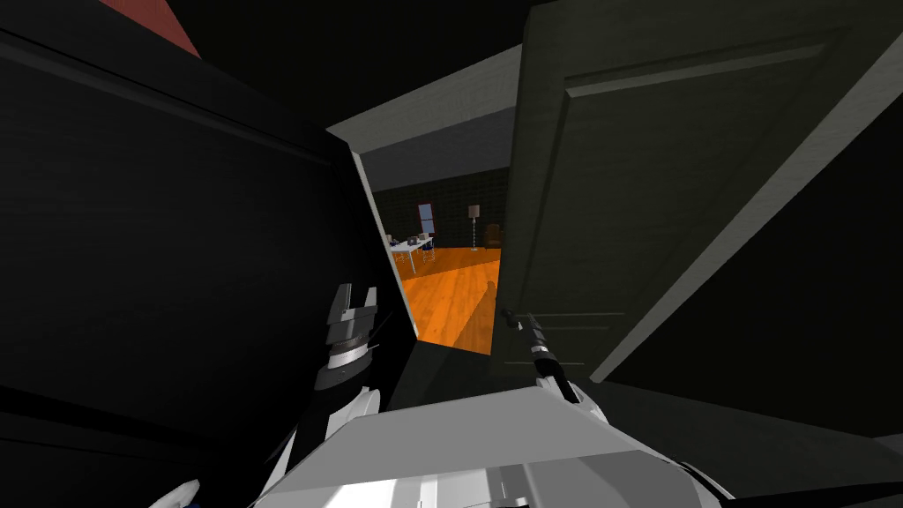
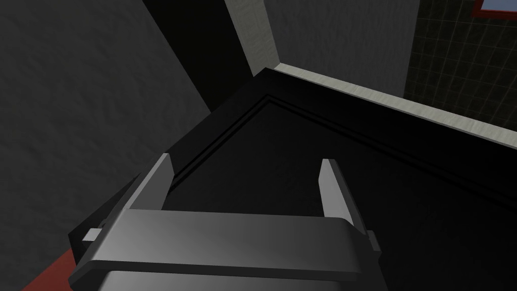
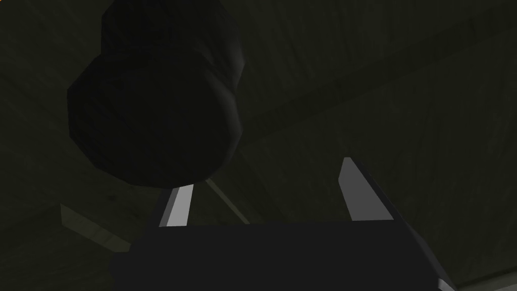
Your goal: Pull the door open
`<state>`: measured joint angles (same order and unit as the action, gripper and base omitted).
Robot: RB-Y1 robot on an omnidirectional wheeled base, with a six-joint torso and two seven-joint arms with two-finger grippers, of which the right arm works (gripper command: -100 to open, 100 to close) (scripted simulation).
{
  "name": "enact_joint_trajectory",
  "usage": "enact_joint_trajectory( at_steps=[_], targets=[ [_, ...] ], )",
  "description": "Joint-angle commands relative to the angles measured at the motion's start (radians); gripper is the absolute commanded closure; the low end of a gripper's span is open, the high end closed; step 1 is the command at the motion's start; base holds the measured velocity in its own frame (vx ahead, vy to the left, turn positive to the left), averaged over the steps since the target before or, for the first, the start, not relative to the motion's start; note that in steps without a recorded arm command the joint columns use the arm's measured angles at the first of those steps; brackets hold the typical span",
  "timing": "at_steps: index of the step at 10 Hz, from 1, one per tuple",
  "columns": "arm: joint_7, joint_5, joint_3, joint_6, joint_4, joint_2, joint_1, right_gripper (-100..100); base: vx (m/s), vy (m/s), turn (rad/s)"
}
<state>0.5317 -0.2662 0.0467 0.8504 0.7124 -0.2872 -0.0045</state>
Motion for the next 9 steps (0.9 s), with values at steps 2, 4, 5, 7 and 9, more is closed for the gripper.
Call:
enact_joint_trajectory(
  at_steps=[2, 4, 5, 7, 9],
  targets=[
    [0.014, 0.008, -0.024, 0.015, -0.037, 0.025, -0.02, -100, -0.02, 0.005, 0.003],
    [0.014, 0.008, -0.024, 0.015, -0.037, 0.025, -0.02, -100, 0.004, -0.002, -0.005],
    [0.014, 0.008, -0.024, 0.015, -0.037, 0.025, -0.02, -100, 0.005, -0.008, 0.004],
    [0.049, -0.006, -0.028, 0.013, -0.033, 0.028, -0.02, -100, -0.027, -0.004, 0.035],
    [0.087, -0.02, -0.033, 0.01, -0.028, 0.031, -0.019, -100, -0.049, -0.01, 0.03]
  ],
)
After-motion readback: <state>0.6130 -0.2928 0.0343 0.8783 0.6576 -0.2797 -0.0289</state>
